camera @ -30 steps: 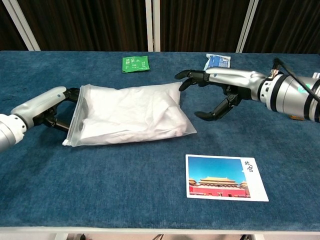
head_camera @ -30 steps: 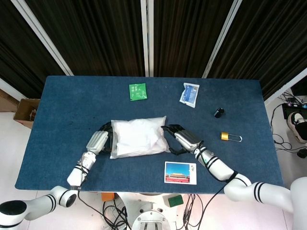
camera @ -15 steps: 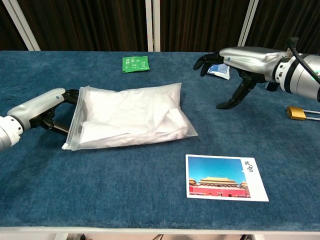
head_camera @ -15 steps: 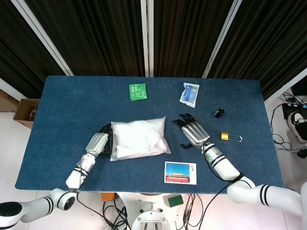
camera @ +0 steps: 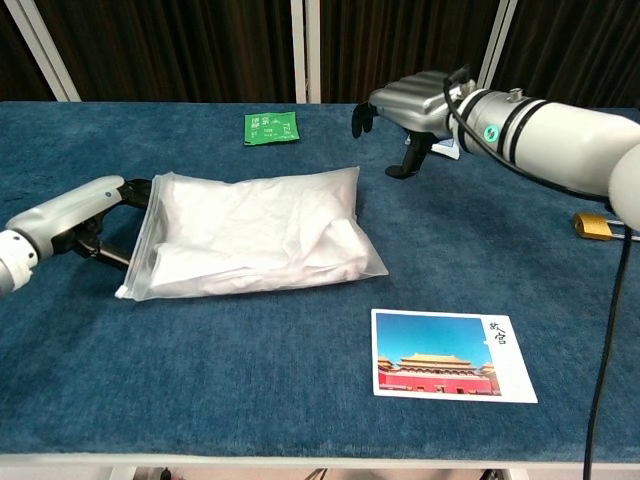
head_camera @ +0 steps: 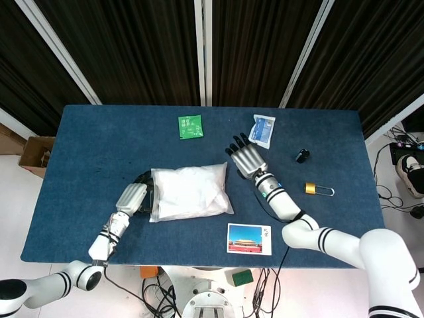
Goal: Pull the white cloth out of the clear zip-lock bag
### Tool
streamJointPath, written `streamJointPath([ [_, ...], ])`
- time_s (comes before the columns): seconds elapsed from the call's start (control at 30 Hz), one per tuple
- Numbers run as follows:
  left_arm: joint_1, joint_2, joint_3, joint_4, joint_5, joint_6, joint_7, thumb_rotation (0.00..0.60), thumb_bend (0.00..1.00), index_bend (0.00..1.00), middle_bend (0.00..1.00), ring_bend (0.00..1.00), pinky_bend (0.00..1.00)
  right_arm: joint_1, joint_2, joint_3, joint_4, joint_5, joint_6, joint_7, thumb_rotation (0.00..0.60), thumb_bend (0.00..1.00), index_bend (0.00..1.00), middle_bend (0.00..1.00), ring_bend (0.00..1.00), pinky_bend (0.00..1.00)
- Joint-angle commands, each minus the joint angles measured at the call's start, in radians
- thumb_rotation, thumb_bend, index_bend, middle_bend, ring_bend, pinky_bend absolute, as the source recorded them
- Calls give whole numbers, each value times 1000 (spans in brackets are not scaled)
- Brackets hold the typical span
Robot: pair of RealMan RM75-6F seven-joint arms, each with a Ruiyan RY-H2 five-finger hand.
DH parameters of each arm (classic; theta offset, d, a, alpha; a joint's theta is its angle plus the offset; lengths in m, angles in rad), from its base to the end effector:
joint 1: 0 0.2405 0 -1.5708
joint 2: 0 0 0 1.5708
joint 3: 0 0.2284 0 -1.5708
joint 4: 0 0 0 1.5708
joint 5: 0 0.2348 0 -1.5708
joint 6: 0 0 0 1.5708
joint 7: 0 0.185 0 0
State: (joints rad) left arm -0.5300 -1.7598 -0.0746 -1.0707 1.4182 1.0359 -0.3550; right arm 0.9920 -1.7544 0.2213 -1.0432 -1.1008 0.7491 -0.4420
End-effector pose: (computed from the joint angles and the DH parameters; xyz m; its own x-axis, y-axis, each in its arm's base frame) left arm -0.2126 0.3303 -0.0960 0.0438 0.3809 0.9236 0.9807 -0.1928 0.0330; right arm -0.0785 -0.4372 -0.0993 0.6896 -0.1458 0.7094 -0.6699 -0.5007 0.5483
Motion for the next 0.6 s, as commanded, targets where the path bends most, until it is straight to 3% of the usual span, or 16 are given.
streamJointPath([
  [0.03, 0, 1, 1, 0, 2, -1, -1, 600, 514, 741, 260, 24, 94, 39, -89, 10, 108, -14, -16, 41, 600, 303, 324, 258, 63, 107],
  [0.6, 2, 0, 4, 8, 6, 1, -15, 600, 513, 741, 253, 24, 93, 71, -197, 4, 290, -99, -36, 182, 600, 371, 508, 311, 98, 116],
])
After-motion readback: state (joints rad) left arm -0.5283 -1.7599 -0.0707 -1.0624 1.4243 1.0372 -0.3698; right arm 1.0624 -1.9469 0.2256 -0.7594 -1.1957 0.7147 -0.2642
